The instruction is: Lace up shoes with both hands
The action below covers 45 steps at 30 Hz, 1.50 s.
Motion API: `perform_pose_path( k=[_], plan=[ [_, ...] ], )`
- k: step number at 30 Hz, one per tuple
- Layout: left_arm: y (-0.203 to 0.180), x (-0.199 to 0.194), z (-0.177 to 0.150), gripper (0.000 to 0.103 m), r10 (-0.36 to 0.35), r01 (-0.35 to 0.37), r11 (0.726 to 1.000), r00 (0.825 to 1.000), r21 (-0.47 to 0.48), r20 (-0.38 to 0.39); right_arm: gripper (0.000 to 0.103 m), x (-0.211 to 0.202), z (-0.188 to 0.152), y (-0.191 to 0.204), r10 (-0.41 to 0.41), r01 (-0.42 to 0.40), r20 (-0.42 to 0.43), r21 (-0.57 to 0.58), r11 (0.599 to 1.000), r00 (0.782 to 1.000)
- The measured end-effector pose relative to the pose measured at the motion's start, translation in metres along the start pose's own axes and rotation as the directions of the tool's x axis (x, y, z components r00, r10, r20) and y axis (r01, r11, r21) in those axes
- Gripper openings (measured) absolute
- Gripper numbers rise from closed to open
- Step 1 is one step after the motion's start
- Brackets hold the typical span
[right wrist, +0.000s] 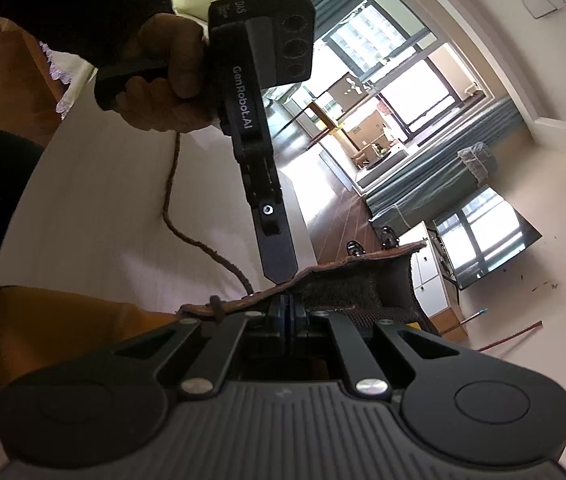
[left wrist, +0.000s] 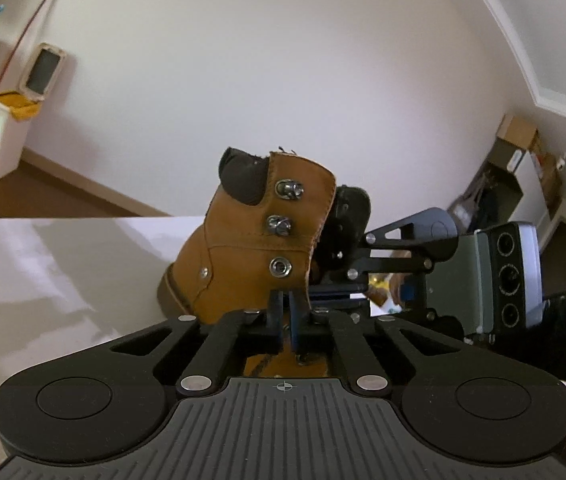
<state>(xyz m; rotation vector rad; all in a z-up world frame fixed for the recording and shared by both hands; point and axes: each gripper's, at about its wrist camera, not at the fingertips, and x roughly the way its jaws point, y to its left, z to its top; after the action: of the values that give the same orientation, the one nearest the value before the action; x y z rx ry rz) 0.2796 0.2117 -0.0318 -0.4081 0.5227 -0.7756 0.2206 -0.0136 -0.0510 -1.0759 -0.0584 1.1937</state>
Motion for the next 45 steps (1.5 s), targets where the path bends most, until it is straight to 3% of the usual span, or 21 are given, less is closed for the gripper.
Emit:
perform_pose_path(
  k=[2, 4, 5, 6, 7, 9, 11, 12, 15, 17, 19, 21, 24, 28, 30, 32, 36, 38, 41, 45],
  plan=[
    [-0.008, -0.021, -0.001, 0.002, 0.068, -0.068, 0.997, 0.998, 0.033, 0.01, 0.009, -0.005, 0.001, -0.002, -0.016, 0.016, 0.002, 0.006, 1.0, 1.0],
    [-0.015, -0.048, -0.003, 0.002, 0.189, -0.191, 0.979, 0.982, 0.073, 0.026, 0.017, -0.015, 0.002, -0.001, -0.034, 0.034, 0.006, 0.016, 0.999, 0.999],
    [-0.019, -0.062, -0.004, 0.002, 0.253, -0.256, 0.962, 0.967, 0.092, 0.035, 0.021, -0.021, 0.002, 0.0, -0.055, 0.055, 0.007, 0.023, 0.998, 0.998],
    [-0.02, -0.078, -0.005, 0.002, 0.346, -0.348, 0.931, 0.937, 0.105, 0.044, 0.021, -0.029, 0.003, 0.001, -0.083, 0.083, 0.007, 0.031, 0.996, 0.996],
    [-0.022, -0.094, -0.006, 0.002, 0.435, -0.438, 0.891, 0.899, 0.118, 0.054, 0.023, -0.037, 0.003, 0.003, -0.113, 0.113, 0.002, 0.045, 0.993, 0.994],
    [-0.021, -0.124, -0.008, 0.002, 0.592, -0.595, 0.792, 0.803, 0.135, 0.068, 0.033, -0.051, 0.002, 0.004, -0.17, 0.17, -0.01, 0.084, 0.982, 0.985],
    [-0.018, -0.15, -0.012, 0.002, 0.721, -0.723, 0.675, 0.689, 0.146, 0.072, 0.038, -0.062, 0.001, 0.005, -0.194, 0.197, -0.034, 0.137, 0.971, 0.98],
    [-0.017, -0.158, -0.012, 0.002, 0.756, -0.756, 0.637, 0.651, 0.152, 0.072, 0.039, -0.065, 0.0, 0.005, -0.201, 0.206, -0.044, 0.151, 0.967, 0.979],
    [-0.011, -0.184, -0.021, 0.002, 0.886, -0.879, 0.445, 0.46, 0.17, 0.061, 0.039, -0.08, -0.004, 0.01, -0.23, 0.242, -0.082, 0.21, 0.947, 0.97],
    [-0.005, -0.201, -0.031, 0.003, 0.931, -0.918, 0.352, 0.364, 0.181, 0.036, 0.039, -0.089, -0.003, 0.014, -0.227, 0.244, -0.096, 0.26, 0.934, 0.969],
    [-0.001, -0.201, -0.037, 0.0, 0.939, -0.925, 0.335, 0.343, 0.179, 0.011, 0.039, -0.093, 0.0, 0.017, -0.218, 0.236, -0.094, 0.286, 0.929, 0.971],
    [0.001, -0.2, -0.041, 0.0, 0.941, -0.925, 0.335, 0.34, 0.179, -0.003, 0.038, -0.093, 0.008, 0.023, -0.188, 0.205, -0.084, 0.302, 0.931, 0.979],
    [0.001, -0.203, -0.047, 0.0, 0.921, -0.912, 0.386, 0.389, 0.138, -0.008, 0.038, -0.084, 0.023, 0.023, -0.139, 0.151, -0.063, 0.315, 0.937, 0.988],
    [-0.005, -0.207, -0.049, 0.003, 0.903, -0.899, 0.425, 0.429, 0.106, 0.013, 0.038, -0.054, 0.048, 0.016, -0.04, 0.053, -0.045, 0.345, 0.937, 0.998],
    [-0.009, -0.209, -0.052, 0.009, 0.878, -0.875, 0.474, 0.478, 0.094, 0.018, 0.039, -0.031, 0.061, 0.013, 0.038, -0.018, -0.048, 0.367, 0.93, 0.998],
    [-0.013, -0.21, -0.057, 0.029, 0.851, -0.847, 0.522, 0.525, 0.101, 0.012, 0.04, -0.007, 0.067, 0.012, 0.122, -0.086, -0.065, 0.396, 0.914, 0.99],
    [-0.017, -0.184, -0.069, 0.034, 0.794, -0.779, 0.603, 0.607, 0.171, -0.031, 0.04, 0.035, 0.073, 0.016, 0.235, -0.168, -0.119, 0.409, 0.897, 0.965],
    [-0.013, -0.172, -0.076, 0.034, 0.78, -0.754, 0.617, 0.623, 0.223, -0.053, 0.04, 0.047, 0.074, 0.018, 0.253, -0.181, -0.135, 0.402, 0.897, 0.958],
    [-0.006, -0.163, -0.083, 0.034, 0.771, -0.728, 0.621, 0.633, 0.293, -0.061, 0.042, 0.057, 0.073, 0.022, 0.26, -0.181, -0.158, 0.395, 0.901, 0.952],
    [0.009, -0.159, -0.078, 0.034, 0.738, -0.674, 0.646, 0.672, 0.359, -0.066, 0.043, 0.055, 0.072, 0.028, 0.269, -0.187, -0.162, 0.398, 0.898, 0.949]
  ],
)
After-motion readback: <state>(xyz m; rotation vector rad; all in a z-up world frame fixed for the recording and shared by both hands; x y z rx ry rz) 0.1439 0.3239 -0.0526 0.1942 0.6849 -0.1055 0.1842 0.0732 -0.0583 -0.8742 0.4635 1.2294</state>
